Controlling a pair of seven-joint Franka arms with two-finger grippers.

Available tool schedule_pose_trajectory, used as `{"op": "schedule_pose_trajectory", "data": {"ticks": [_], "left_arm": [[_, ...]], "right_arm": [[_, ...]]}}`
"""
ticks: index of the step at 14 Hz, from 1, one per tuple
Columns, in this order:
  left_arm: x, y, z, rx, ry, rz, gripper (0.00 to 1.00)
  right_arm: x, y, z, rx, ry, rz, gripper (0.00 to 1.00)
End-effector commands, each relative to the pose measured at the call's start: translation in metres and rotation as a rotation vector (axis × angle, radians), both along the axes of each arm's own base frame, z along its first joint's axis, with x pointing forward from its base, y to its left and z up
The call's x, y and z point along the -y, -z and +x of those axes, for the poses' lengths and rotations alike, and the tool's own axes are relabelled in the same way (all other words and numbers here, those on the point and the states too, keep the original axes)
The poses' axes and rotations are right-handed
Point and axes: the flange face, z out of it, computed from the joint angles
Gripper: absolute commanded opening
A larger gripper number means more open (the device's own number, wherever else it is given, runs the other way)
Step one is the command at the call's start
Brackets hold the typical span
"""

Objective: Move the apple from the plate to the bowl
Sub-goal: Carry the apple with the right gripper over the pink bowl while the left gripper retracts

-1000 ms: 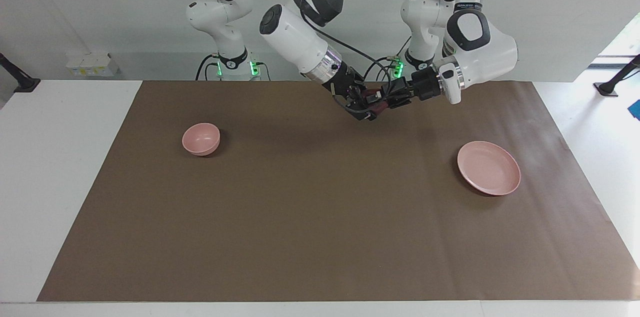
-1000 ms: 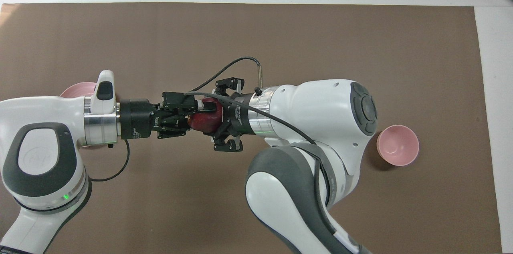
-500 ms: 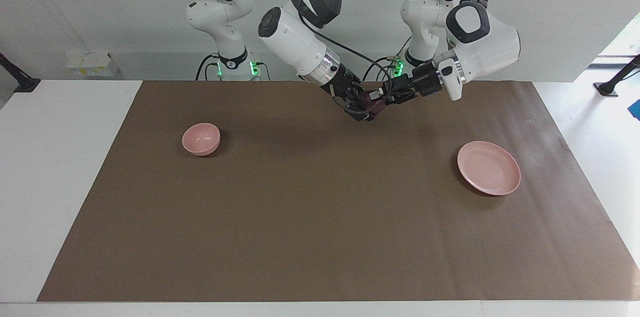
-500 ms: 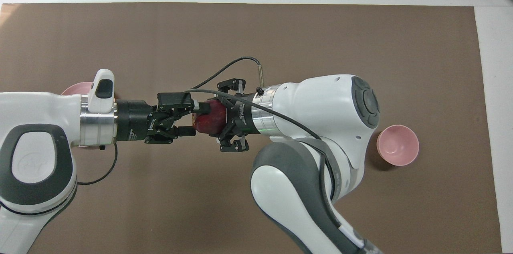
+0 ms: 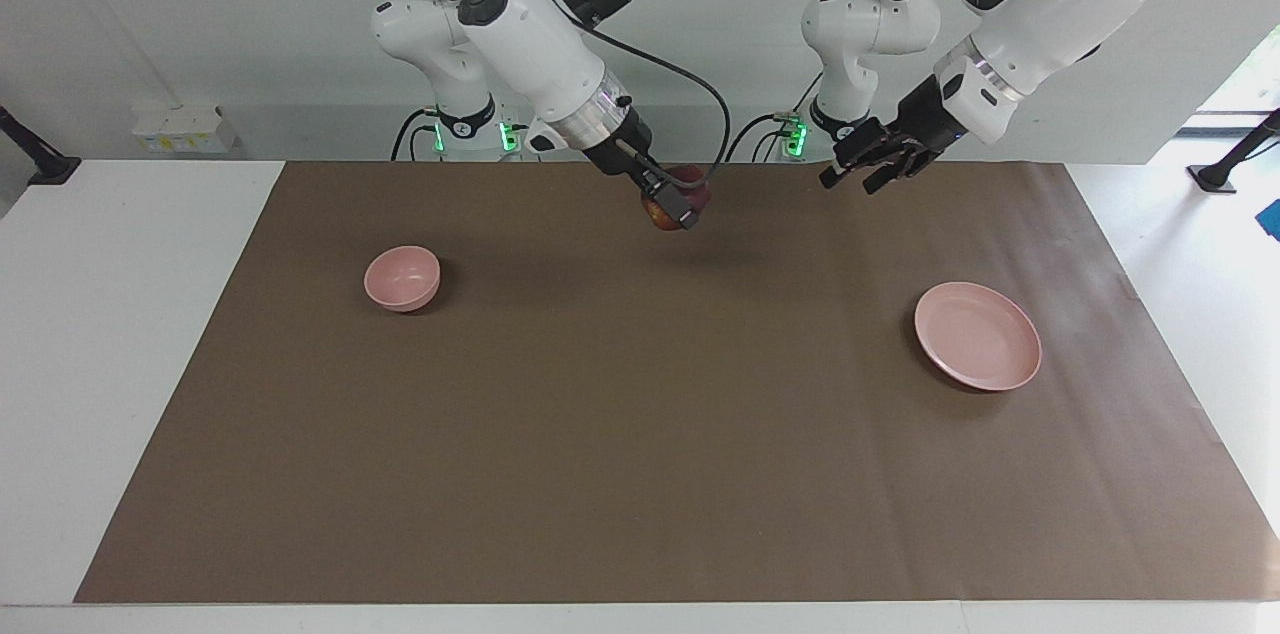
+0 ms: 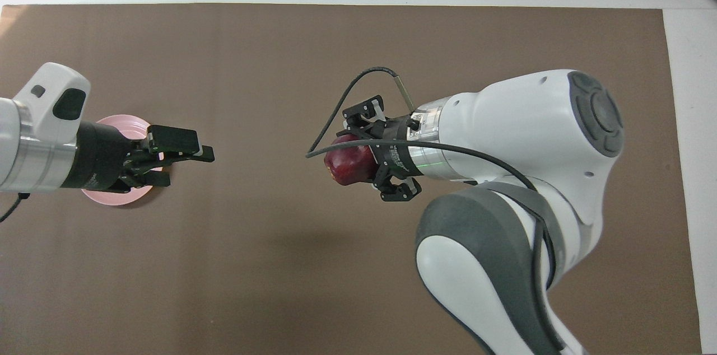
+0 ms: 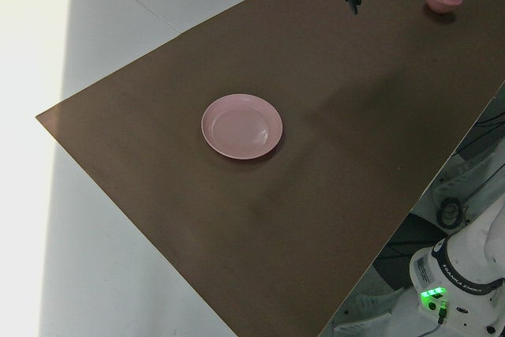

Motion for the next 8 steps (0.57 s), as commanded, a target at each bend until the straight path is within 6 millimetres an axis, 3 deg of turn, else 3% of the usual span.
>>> {"op": "schedule_pose_trajectory", "data": {"ticks": [1, 4, 5, 6, 8], "left_arm": [[-0.017, -0.012, 0.001, 0.025, 0.038, 0.207, 1.0], [-0.034, -0.01, 0.004, 0.074, 0.146, 0.326, 1.0], [-0.049, -0.013, 0.006, 0.094, 0.188, 0.338, 1.0], [-0.057, -0.022, 0.007, 0.103, 0.211, 0.34, 1.0], [-0.077, -0.047, 0.012, 0.087, 0.237, 0.342, 1.0]], "right_arm": [[0.047, -0.015, 0.007, 0.109, -0.147, -0.086, 0.17], [0.101, -0.021, 0.016, 0.194, -0.318, -0.179, 0.14], [0.121, -0.025, 0.018, 0.218, -0.376, -0.189, 0.09], [0.141, -0.023, 0.02, 0.226, -0.427, -0.202, 0.0], [0.177, -0.023, 0.02, 0.242, -0.544, -0.259, 0.0]]}}
